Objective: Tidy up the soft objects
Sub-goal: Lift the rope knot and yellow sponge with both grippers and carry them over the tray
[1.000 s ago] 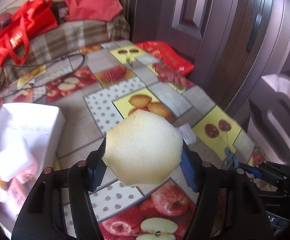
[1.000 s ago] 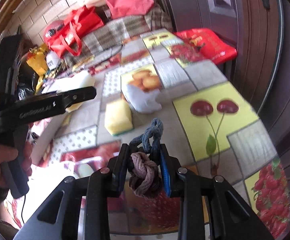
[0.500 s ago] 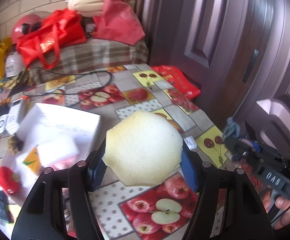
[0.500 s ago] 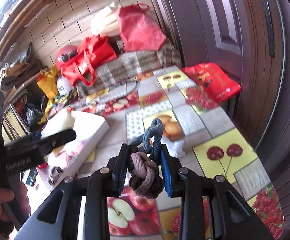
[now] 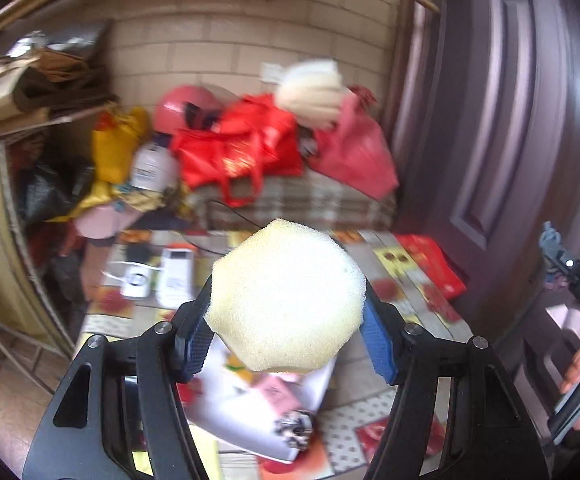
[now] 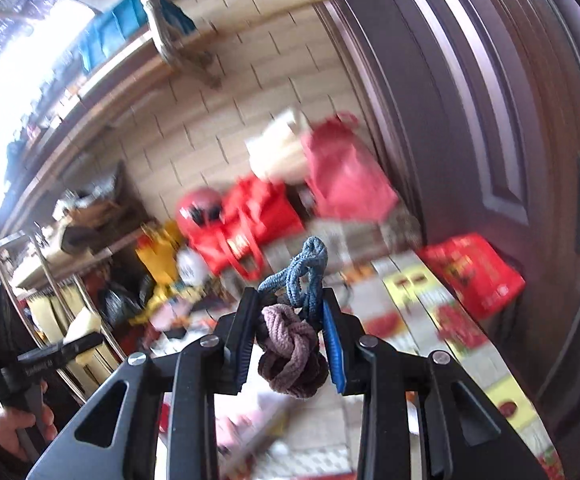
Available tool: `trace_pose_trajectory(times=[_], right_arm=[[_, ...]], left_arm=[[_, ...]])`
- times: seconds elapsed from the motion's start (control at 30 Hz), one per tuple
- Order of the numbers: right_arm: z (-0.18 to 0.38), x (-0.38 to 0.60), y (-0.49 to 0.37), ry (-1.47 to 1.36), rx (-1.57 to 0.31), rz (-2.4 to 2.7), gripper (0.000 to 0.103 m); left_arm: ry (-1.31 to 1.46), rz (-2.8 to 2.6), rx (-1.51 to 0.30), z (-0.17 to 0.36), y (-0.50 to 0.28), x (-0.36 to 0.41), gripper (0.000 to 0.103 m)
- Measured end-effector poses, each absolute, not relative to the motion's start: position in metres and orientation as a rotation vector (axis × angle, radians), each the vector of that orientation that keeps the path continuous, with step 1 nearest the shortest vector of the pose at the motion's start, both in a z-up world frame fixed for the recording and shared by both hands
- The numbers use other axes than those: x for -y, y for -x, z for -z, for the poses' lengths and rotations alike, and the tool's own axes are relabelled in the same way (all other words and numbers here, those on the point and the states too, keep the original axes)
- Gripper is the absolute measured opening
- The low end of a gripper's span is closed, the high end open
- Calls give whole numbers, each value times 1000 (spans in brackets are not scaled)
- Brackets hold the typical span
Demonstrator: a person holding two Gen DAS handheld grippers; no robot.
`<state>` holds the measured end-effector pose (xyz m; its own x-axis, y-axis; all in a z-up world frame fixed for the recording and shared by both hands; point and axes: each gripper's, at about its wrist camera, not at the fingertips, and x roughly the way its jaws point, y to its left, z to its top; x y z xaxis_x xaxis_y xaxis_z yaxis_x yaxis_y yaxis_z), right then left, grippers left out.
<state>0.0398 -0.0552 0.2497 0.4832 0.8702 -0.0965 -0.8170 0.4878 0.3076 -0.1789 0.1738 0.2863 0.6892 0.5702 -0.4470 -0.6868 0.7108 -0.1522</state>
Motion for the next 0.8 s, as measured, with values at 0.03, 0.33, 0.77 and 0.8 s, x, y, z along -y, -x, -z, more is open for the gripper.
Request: trace_pose_trajectory(times=[0.03, 0.33, 0.77, 0.8], right_arm=[[-255, 52, -35, -237, -236, -1051, 32], [-257, 10, -1, -206, -250, -1127, 32], [-256, -5, 22, -155, -263, -1140, 32], [-257, -7, 24, -153, -262, -1143, 32]], left_arm=[[326, -729, -378, -287, 188, -177, 65], [370, -777, -339, -285, 241, -204, 65], [392, -732, -336, -280, 246, -218, 65], [393, -730, -336, -280, 246, -219, 65]])
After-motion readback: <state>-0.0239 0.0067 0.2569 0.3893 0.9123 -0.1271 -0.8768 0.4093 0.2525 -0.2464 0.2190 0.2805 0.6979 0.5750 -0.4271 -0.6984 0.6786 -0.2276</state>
